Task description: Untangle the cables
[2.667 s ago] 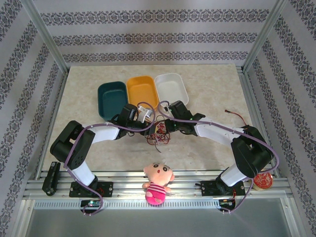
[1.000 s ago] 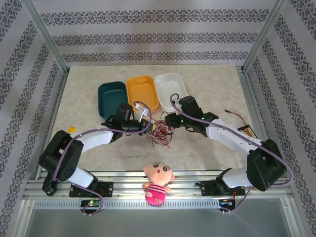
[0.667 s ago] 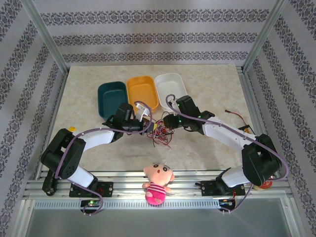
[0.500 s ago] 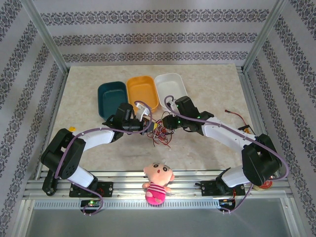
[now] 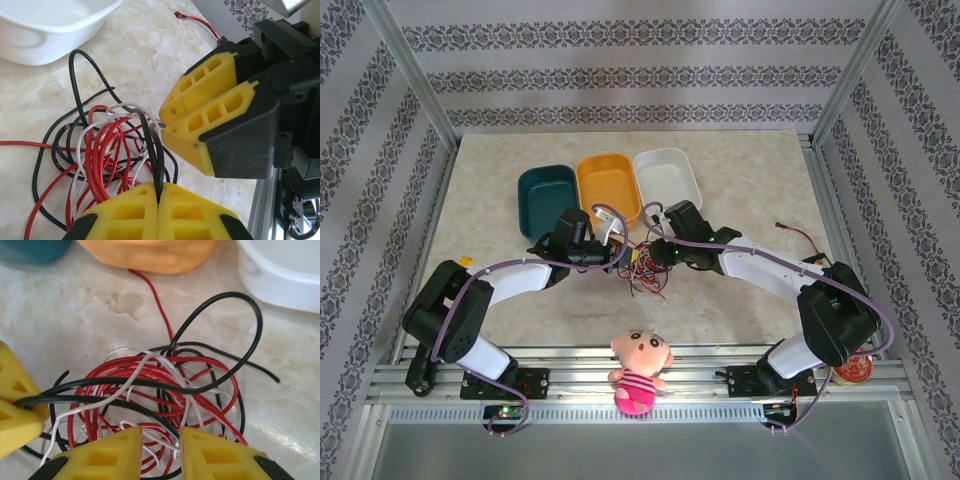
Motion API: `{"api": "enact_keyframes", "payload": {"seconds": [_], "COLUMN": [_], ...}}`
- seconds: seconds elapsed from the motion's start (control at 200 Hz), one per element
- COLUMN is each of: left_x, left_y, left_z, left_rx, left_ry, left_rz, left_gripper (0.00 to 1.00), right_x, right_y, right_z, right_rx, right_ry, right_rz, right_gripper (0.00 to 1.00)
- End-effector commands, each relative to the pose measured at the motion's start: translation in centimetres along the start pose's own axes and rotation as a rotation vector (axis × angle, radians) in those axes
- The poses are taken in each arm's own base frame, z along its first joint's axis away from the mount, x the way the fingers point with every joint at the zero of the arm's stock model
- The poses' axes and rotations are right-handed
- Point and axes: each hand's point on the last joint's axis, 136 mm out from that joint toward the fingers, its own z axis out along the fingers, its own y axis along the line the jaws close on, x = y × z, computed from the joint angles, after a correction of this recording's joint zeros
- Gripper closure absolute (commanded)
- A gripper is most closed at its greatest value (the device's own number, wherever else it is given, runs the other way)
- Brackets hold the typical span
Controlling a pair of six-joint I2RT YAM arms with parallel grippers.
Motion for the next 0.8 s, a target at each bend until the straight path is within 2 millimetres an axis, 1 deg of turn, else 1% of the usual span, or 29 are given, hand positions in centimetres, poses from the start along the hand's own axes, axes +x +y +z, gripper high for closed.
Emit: {"api": "enact_keyframes", "payload": {"seconds": [0.0, 0.15, 0.35, 0.42, 0.515, 0.61, 0.7, 0.749, 0.794], "left_x": [-1.8, -1.8, -2.0, -1.9, -2.0, -2.0, -2.1, -2.1, -2.2], "left_y": [-0.8, -0.9, -0.9, -0.9, -0.8, -0.8, -0.8, -0.8, -0.8], "left_z": [-0.3, -0.2, -0.2, -0.2, -0.1, -0.1, -0.2, -0.2, -0.2], "left_rx": [0.043, 0.048, 0.048, 0.048, 0.046, 0.043, 0.041, 0.044, 0.044], "left_ry": [-0.042, -0.045, -0.050, -0.048, -0.051, -0.054, -0.056, -0.058, -0.058], "left_rz": [0.024, 0.024, 0.025, 0.023, 0.020, 0.018, 0.016, 0.015, 0.013], "left_gripper": [1.00, 1.00, 1.00, 1.00, 1.00, 1.00, 1.00, 1.00, 1.00], "right_x": [-1.4, -1.6, -1.1, -0.9, -0.8, -0.6, -0.5, -0.5, -0.6], "right_y": [-0.1, 0.0, 0.2, 0.3, 0.4, 0.5, 0.5, 0.4, 0.3], "right_z": [-0.1, 0.2, 0.7, 0.7, 0.7, 0.8, 0.8, 0.8, 0.9], "right_rx": [0.038, 0.038, 0.045, 0.047, 0.044, 0.034, 0.039, 0.044, 0.051], "right_ry": [-0.036, -0.032, -0.015, -0.011, -0.011, -0.005, -0.003, -0.002, -0.003], "right_rz": [-0.031, -0.045, -0.061, -0.066, -0.070, -0.076, -0.082, -0.084, -0.084], "right_gripper": [0.74, 0.75, 0.75, 0.78, 0.79, 0.74, 0.72, 0.69, 0.68]}}
